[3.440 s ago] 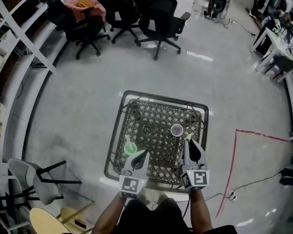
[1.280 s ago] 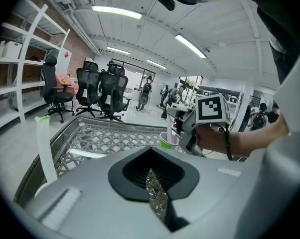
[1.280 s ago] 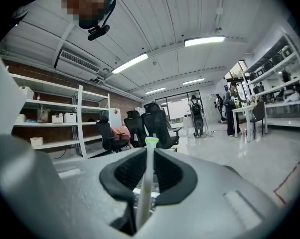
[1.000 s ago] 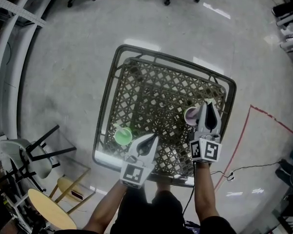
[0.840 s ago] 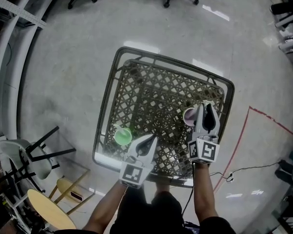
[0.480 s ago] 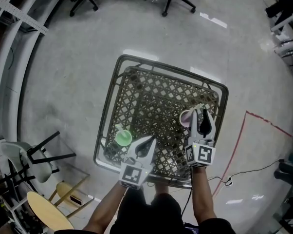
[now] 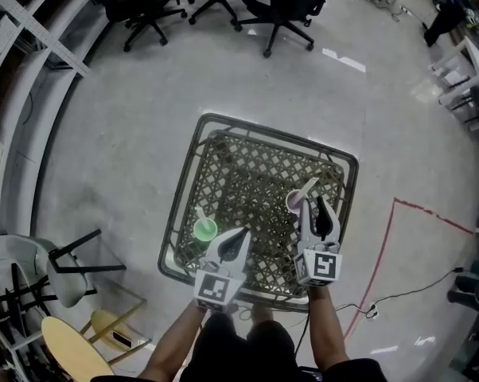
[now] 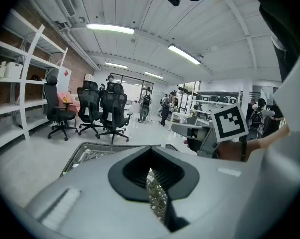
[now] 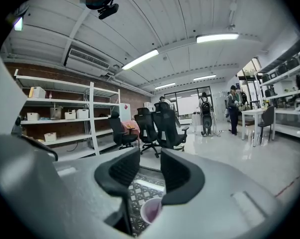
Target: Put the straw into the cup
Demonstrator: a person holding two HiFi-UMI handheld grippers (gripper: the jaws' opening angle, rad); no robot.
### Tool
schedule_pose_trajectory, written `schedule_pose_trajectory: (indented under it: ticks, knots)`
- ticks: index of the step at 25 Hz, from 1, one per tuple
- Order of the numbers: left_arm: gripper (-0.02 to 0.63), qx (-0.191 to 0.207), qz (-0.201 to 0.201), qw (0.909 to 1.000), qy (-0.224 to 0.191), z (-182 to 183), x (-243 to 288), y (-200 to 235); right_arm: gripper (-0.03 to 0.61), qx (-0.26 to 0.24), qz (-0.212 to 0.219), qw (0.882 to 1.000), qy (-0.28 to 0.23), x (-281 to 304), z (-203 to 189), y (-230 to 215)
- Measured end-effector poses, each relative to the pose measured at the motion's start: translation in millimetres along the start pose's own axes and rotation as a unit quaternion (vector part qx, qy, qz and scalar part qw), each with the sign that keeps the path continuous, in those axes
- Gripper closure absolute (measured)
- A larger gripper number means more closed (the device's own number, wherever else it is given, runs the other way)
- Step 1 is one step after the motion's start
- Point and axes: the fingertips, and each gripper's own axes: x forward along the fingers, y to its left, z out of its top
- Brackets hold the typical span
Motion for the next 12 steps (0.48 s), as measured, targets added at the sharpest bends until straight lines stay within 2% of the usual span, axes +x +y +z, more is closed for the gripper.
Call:
schedule_pose_trajectory:
  ticks: [4,12]
  knots:
    - [0.607,-0.006,0.009,0.9997,-0.023,21.3,-14.8,-4.3,0.453,0.007,0.011,1.000,-0.007,-20.8,17.2,13.2]
    - [0.607,0.016,0.033,0.9984,-0.044,46.4,-48.3,-8.9,0.480,-0.027,0.040,0.999,-0.010,-63.4,56.3,35.3]
